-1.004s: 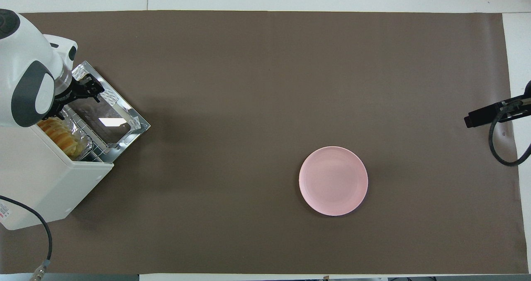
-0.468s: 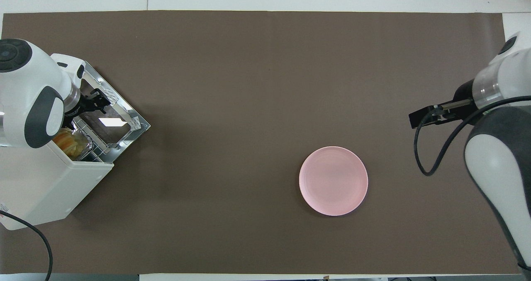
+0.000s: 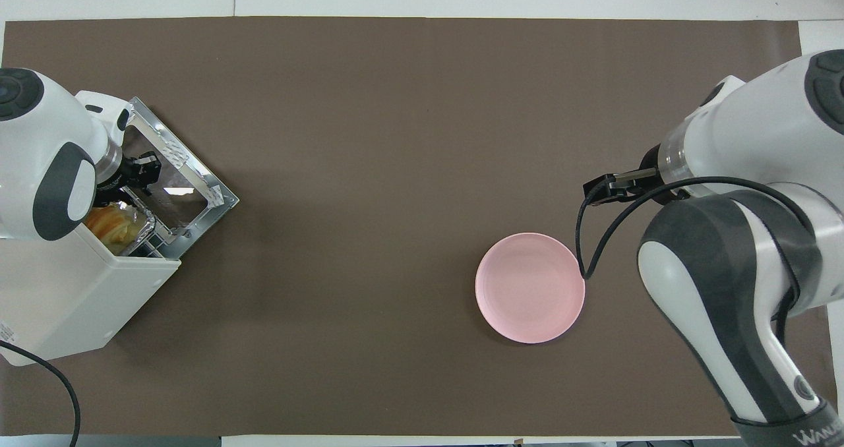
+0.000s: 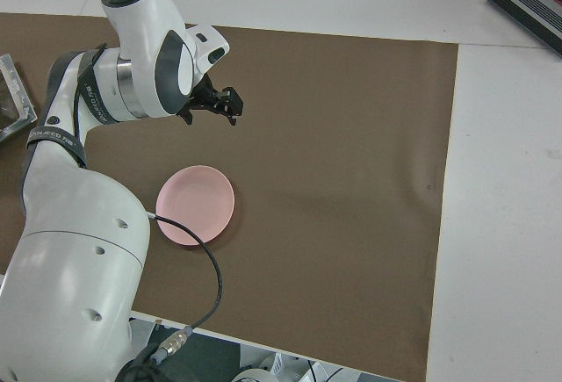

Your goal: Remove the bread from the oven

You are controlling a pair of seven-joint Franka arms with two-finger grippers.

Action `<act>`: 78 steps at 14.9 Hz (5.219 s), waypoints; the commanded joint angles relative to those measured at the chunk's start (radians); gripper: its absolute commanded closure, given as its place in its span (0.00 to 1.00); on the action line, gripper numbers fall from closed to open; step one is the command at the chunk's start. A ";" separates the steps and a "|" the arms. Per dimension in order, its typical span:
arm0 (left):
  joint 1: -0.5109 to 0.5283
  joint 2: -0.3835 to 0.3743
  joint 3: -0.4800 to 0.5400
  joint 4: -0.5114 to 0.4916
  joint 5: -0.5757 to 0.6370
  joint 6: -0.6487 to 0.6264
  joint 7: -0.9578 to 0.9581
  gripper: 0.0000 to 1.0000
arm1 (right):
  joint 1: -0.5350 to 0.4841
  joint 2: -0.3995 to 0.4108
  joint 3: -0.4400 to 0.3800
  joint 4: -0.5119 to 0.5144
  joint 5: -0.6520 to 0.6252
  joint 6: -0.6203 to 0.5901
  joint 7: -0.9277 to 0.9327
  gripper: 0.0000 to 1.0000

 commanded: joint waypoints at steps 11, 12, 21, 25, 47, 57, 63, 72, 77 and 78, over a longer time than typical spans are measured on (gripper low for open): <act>-0.491 0.173 -0.016 0.372 -0.146 -0.125 0.046 1.00 | 0.001 -0.008 -0.002 -0.030 0.012 0.018 0.018 0.00; -0.543 0.195 -0.016 0.362 -0.148 -0.100 0.049 1.00 | 0.001 -0.010 -0.002 -0.030 0.012 0.019 0.018 0.00; -0.685 0.240 -0.016 0.250 -0.178 0.093 0.043 0.72 | 0.001 -0.010 -0.002 -0.033 0.012 0.018 0.018 0.00; -0.668 0.229 -0.006 0.302 -0.226 0.066 0.019 0.00 | 0.001 -0.010 -0.002 -0.033 0.012 0.018 0.018 0.00; 0.028 -0.223 -0.016 0.235 -0.240 -0.548 0.384 0.00 | 0.347 0.519 -0.002 0.380 -0.014 0.238 0.677 0.00; 0.019 -0.220 -0.013 0.243 -0.241 -0.502 0.434 0.00 | 0.350 0.573 -0.002 0.358 -0.024 0.326 0.671 0.28; 0.022 -0.219 -0.013 0.244 -0.241 -0.496 0.434 0.00 | 0.357 0.573 -0.002 0.338 -0.021 0.384 0.676 1.00; 0.027 -0.217 -0.013 0.243 -0.241 -0.473 0.433 0.00 | 0.311 0.589 -0.002 0.436 -0.009 0.256 0.621 1.00; 0.018 -0.217 -0.013 0.243 -0.241 -0.474 0.438 0.00 | 0.146 0.592 0.001 0.610 0.121 0.032 0.403 1.00; 0.019 -0.219 -0.013 0.243 -0.241 -0.474 0.436 0.00 | 0.109 0.592 0.001 0.610 0.126 0.032 0.359 1.00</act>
